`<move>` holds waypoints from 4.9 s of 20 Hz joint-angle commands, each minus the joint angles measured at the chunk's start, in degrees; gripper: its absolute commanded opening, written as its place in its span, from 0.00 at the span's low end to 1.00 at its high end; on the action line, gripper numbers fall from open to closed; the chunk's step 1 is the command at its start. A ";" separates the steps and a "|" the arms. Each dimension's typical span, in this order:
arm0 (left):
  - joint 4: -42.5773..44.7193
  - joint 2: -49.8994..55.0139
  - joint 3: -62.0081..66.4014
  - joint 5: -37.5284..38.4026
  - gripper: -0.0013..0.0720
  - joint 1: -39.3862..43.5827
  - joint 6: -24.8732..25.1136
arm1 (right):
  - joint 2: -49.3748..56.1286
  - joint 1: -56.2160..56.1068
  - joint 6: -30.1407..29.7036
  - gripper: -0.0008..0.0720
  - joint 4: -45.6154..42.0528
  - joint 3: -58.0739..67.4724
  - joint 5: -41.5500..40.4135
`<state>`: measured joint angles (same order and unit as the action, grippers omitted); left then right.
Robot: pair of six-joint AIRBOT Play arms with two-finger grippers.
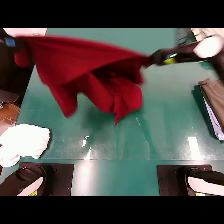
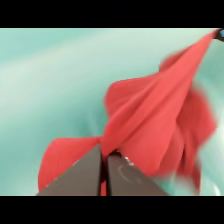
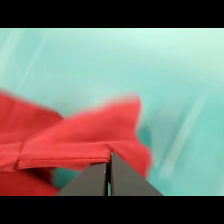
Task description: Fold the shirts.
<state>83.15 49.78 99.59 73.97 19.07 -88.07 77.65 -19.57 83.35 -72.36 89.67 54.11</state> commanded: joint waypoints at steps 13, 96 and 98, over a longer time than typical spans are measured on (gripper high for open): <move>-20.00 -0.15 21.09 -11.39 0.05 -0.07 0.00 | -39.91 20.68 0.57 0.03 -2.73 0.04 -19.65; 8.20 3.48 -42.60 7.91 0.05 -4.92 -6.84 | -20.90 24.22 0.63 0.62 -2.67 -29.20 26.18; 7.98 3.56 -48.81 5.92 0.05 -5.42 -7.08 | -20.90 26.08 0.63 0.62 -2.62 -29.20 25.86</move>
<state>90.96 54.94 57.41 79.66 16.08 -95.72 56.80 3.07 84.01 -75.05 60.49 78.17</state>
